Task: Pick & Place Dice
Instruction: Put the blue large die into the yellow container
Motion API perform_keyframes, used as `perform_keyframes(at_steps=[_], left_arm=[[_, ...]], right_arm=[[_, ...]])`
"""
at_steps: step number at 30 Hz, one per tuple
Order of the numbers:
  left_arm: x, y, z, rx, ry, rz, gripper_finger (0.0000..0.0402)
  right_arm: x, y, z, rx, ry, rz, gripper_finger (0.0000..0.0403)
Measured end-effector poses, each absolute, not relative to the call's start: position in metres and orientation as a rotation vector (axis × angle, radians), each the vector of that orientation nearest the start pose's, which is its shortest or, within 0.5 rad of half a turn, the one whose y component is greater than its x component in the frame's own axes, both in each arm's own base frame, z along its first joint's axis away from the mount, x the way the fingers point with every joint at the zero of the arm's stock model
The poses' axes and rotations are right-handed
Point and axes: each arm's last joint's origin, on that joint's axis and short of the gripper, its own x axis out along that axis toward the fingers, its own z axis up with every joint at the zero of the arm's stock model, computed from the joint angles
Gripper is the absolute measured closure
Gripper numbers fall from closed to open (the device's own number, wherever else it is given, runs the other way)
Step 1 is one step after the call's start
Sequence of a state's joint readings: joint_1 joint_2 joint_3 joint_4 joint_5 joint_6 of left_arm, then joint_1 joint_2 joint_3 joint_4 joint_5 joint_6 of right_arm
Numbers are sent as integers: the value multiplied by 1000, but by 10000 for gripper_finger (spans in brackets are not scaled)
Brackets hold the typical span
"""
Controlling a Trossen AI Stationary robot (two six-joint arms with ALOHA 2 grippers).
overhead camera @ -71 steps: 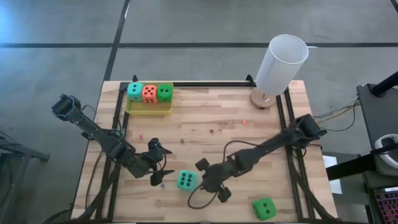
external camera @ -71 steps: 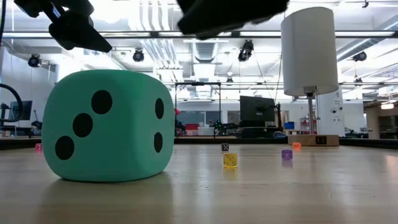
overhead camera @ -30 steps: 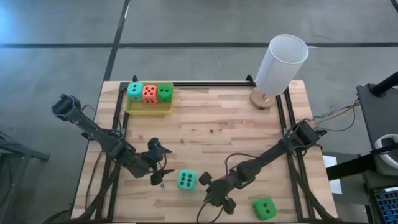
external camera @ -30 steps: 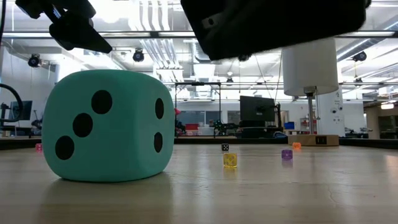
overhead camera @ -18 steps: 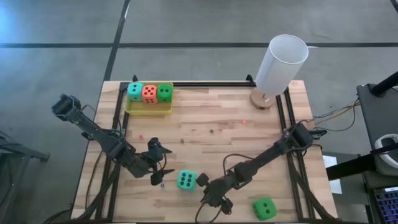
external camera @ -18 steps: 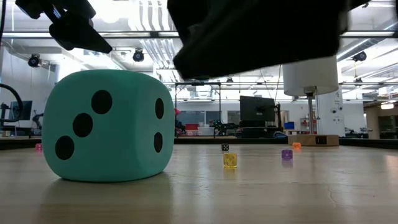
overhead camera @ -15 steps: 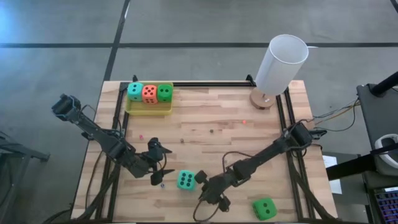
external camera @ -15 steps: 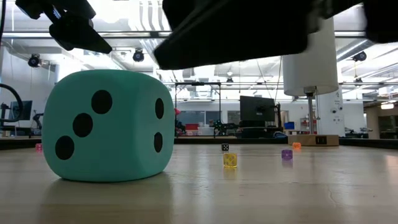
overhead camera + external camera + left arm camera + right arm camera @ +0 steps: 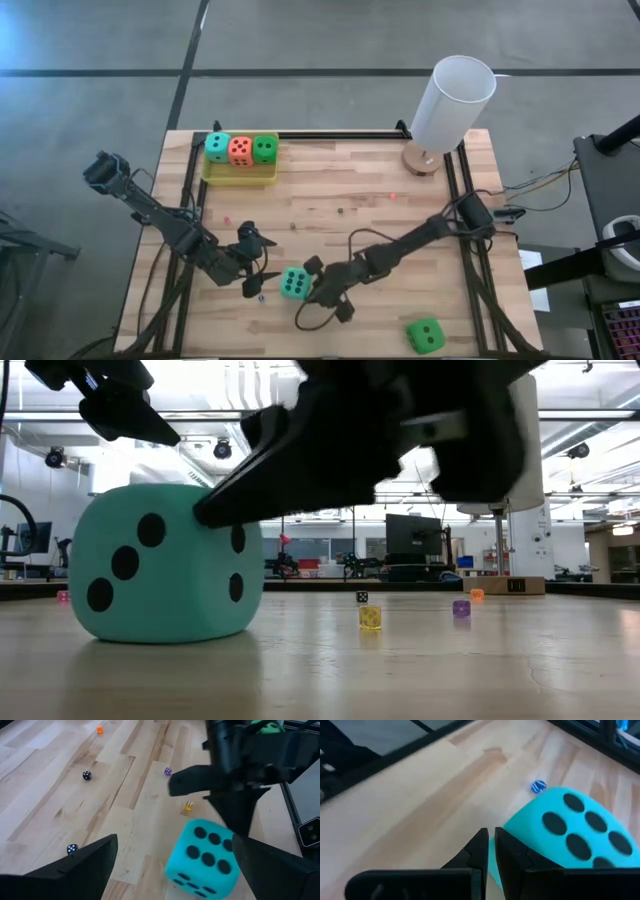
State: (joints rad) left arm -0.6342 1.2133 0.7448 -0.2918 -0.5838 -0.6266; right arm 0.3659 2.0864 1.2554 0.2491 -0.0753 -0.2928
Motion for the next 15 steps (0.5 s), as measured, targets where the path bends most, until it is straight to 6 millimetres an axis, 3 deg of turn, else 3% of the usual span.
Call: perform_keyframes(at_steps=[15], left_arm=[[203,-129,230,-169,605,145,10]], right_arm=[[433,105,145,-395,499,336,374]])
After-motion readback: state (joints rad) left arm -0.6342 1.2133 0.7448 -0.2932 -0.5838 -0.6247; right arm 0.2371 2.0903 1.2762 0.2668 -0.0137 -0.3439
